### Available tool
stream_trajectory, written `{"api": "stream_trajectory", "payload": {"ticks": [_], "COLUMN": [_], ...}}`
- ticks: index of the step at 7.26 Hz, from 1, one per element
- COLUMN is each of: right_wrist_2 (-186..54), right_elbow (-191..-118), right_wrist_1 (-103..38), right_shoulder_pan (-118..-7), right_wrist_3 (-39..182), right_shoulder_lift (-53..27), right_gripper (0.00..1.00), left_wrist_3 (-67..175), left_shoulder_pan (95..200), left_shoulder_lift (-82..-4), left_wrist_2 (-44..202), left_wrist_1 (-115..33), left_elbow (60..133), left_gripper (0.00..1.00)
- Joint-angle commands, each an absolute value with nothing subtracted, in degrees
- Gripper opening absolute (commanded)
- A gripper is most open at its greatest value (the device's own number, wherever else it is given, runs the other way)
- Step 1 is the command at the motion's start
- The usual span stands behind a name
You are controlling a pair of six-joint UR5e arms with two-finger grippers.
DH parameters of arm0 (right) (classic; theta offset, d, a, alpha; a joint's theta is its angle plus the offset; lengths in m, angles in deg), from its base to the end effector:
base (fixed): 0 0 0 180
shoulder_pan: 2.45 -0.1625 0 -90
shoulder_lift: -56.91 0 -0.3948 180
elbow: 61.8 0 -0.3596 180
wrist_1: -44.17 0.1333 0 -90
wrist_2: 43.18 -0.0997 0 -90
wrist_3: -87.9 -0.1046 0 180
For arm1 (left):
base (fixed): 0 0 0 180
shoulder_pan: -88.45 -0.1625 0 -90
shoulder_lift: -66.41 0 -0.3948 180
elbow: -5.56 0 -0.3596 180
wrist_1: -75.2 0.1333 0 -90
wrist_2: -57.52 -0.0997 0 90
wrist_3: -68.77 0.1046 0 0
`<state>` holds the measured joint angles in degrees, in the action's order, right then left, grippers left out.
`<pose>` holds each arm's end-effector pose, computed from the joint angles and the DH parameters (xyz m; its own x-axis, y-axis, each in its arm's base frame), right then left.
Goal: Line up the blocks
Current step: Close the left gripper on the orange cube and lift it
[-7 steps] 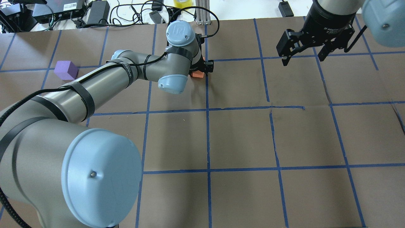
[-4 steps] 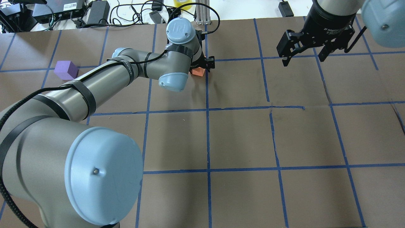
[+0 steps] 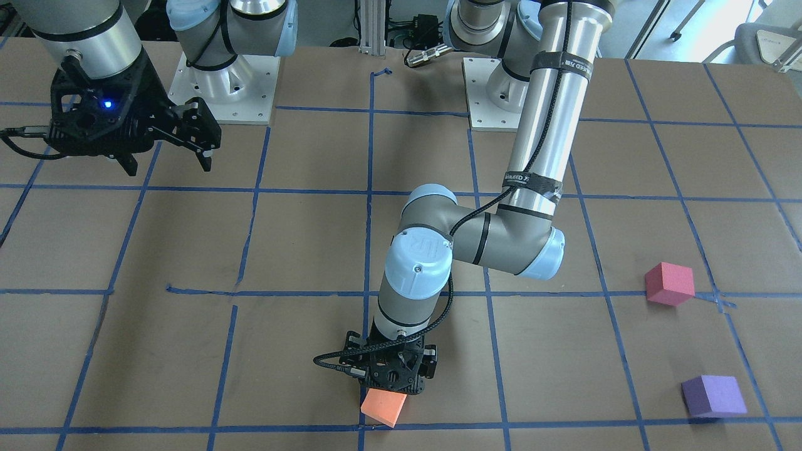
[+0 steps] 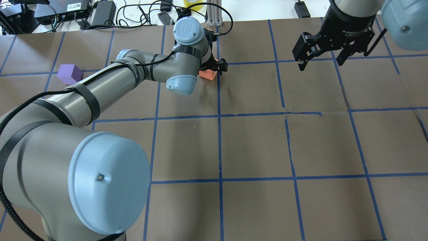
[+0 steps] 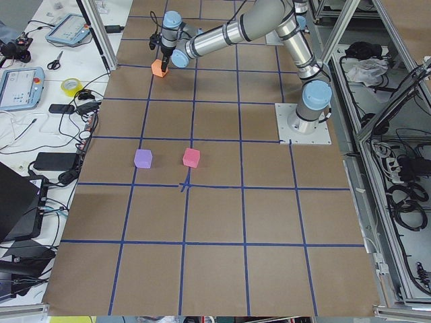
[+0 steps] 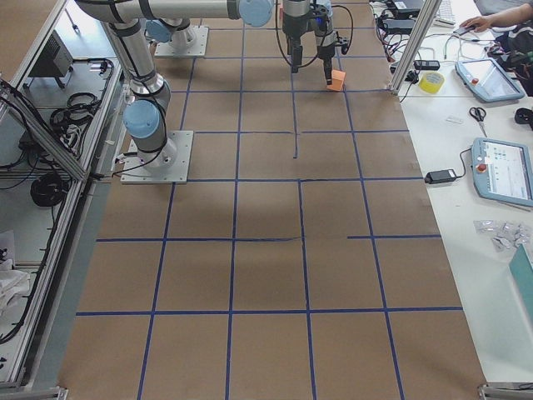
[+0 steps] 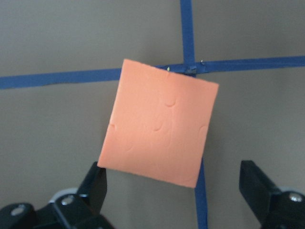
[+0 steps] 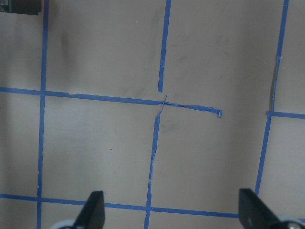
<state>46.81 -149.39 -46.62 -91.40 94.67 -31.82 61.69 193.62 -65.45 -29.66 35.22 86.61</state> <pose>0.1247 -0.4738 0.4632 -0.9950 -0.0996 0.0038 -0.0997 0.9945 -0.0335 -0.3145 -0.6311 0.1906 -0.9837 0.1595 0.0829 0.1298 0.9493 -0.2862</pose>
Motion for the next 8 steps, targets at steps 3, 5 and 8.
{"api": "stream_trajectory", "payload": {"ticks": [3, 5, 8], "right_wrist_2": [46.82, 46.82, 46.91], "right_elbow": [-149.42, -149.34, -149.34], "right_wrist_1": [-46.71, -46.71, -46.79], "right_shoulder_pan": [-91.4, -91.31, -91.31], "right_wrist_3": [94.49, 94.49, 94.58], "right_shoulder_lift": [-31.86, -31.86, -31.86], "right_gripper": [1.0, 1.0, 1.0], "left_wrist_3": [68.04, 68.68, 68.33], "left_shoulder_pan": [192.96, 192.08, 191.99], "left_shoulder_lift": [-64.56, -64.89, -65.95], "left_wrist_2": [-29.66, -29.58, -29.4], "left_wrist_1": [35.64, 36.69, 37.32], "left_elbow": [86.68, 86.86, 86.34], "left_gripper": [1.0, 1.0, 1.0]}}
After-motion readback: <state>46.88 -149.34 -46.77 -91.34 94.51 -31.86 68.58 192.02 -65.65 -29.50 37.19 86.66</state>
